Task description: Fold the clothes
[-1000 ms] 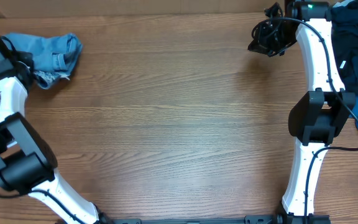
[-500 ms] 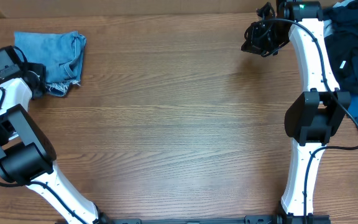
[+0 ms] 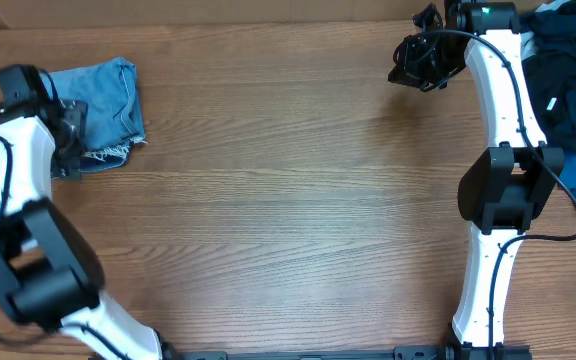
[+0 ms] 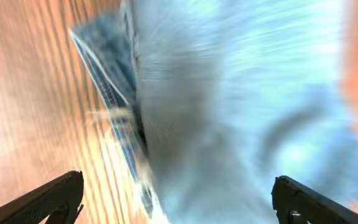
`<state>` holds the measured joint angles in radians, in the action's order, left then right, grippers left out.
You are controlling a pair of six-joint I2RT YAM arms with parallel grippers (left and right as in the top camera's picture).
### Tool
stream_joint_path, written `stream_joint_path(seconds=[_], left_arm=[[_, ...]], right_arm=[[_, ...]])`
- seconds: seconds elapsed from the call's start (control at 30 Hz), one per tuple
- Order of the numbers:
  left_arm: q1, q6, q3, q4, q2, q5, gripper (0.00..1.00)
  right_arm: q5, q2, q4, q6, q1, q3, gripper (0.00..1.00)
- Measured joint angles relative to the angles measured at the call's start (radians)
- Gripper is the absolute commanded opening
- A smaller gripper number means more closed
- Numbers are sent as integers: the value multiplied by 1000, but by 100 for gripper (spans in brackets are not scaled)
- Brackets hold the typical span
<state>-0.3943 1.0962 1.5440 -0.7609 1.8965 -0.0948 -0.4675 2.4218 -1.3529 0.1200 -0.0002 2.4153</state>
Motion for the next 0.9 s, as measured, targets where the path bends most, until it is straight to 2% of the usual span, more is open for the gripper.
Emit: stream_joint_path(seconds=[0.07,0.1,0.13,0.17,0.2,0.33,0.5,0.63,0.73,0.9], left_arm=[[15,-9,0,-26,-78,-40,98],[22,-22,0,-40,-118,-59,92],[29,-34,0,-51,-152,-74,57],[33,-42,0,-60,-175,-87,19],[42,-60,0,-71,-201,-111,4],[74,-81,0,-38,-219,-180,4],[87,-106,-9,219,-150,-172,4],[87,-99,-14,417,-26,-102,4],[89,-73,-16,569,117,13,4],[113,-2,-22,610,283,88,4]], right_arm=[[0,0,0,-12,0,0,4],[0,0,0,-17,0,0,4],[0,0,0,-19,0,0,4],[0,0,0,-23,0,0,4],[0,0,0,-27,0,0,4],[0,0,-1,-46,0,0,4],[0,0,-1,-57,0,0,4],[0,0,-13,-61,0,0,4],[0,0,-26,-62,0,0,4],[0,0,-49,-64,0,0,4]])
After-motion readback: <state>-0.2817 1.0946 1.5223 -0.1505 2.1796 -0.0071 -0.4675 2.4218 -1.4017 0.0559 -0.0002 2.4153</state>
